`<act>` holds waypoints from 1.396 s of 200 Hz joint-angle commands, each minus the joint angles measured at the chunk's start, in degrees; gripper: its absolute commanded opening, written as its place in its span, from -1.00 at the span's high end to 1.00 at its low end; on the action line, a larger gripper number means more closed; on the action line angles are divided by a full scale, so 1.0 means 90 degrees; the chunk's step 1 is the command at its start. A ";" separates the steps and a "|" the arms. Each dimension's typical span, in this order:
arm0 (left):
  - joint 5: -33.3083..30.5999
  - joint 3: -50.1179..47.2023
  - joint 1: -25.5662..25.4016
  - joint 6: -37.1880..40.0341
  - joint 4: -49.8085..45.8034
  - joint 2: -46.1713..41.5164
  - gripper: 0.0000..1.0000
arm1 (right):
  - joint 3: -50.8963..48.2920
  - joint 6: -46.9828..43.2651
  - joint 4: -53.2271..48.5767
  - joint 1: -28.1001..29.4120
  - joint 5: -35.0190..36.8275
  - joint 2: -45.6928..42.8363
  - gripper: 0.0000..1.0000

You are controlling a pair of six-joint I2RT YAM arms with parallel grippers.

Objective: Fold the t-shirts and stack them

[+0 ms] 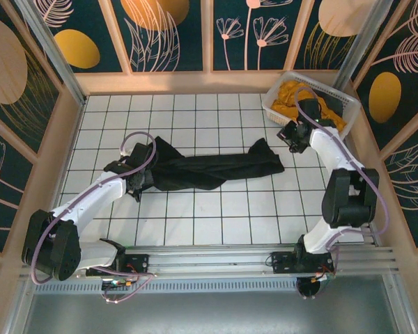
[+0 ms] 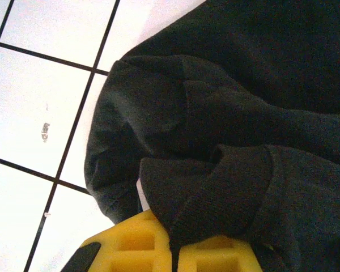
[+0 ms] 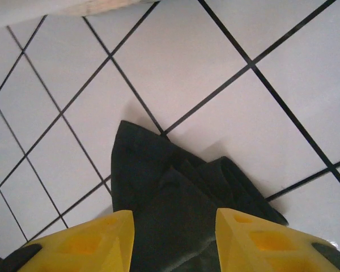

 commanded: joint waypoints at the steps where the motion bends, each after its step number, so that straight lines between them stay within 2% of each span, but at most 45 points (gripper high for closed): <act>1: 0.0124 -0.0115 0.0038 -0.0132 0.0148 -0.0151 1.00 | -0.1132 -0.0101 -0.0155 0.0378 0.0536 -0.0927 0.18; 16: 0.0176 -0.0138 0.0036 -0.0185 0.0164 -0.0163 1.00 | -0.2070 -0.0024 0.0062 0.0700 0.0601 -0.1439 0.22; 29: 0.0236 -0.0130 0.0039 -0.0199 0.0184 -0.0132 1.00 | -0.2660 0.0036 0.0394 0.0762 0.0324 -0.1618 0.22; 57: 0.0325 -0.0069 0.0036 -0.0221 0.0211 -0.0039 1.00 | -0.2859 -0.0141 0.1066 0.0668 0.0202 -0.1327 0.10; 90: 0.0318 -0.0008 0.0039 -0.0220 0.0249 0.0045 1.00 | -0.2320 -0.0274 0.1432 0.0523 0.0090 -0.0194 0.09; 122: 0.0317 -0.0029 0.0039 -0.0280 0.0249 0.0020 1.00 | -0.1843 -0.0285 0.1595 0.0523 0.0058 0.0649 0.17; 135: 0.0292 -0.0026 0.0039 -0.0294 0.0231 -0.0037 1.00 | -0.1711 -0.0292 0.1586 0.0521 0.0076 0.0939 0.36; 151: 0.0238 0.0046 0.0039 -0.0299 0.0143 -0.0111 1.00 | -0.1605 -0.0295 0.1581 0.0521 0.0053 0.1150 0.77; 163: 0.0194 0.0151 0.0036 -0.0290 0.0044 -0.0189 1.00 | -0.1527 -0.0262 0.1517 0.0530 0.0037 0.1084 1.00; 195: 0.0057 0.0701 0.0038 -0.0279 -0.0241 -0.0377 1.00 | -0.1192 -0.0143 0.1220 0.0563 0.0166 0.0120 1.00; 217: -0.0066 0.1386 0.0034 -0.0299 -0.0418 -0.0423 1.00 | -0.0487 -0.0119 0.0785 0.0542 0.0212 -0.0400 1.00; 253: -0.0509 0.2706 0.0125 -0.0184 -0.0645 -0.0288 1.00 | 0.1000 -0.0121 0.0219 0.0395 0.0151 -0.0529 1.00; 279: -0.0909 0.3509 0.0289 -0.0128 -0.0724 -0.0254 1.00 | 0.1870 -0.0092 0.0219 0.0280 0.0178 -0.0581 1.00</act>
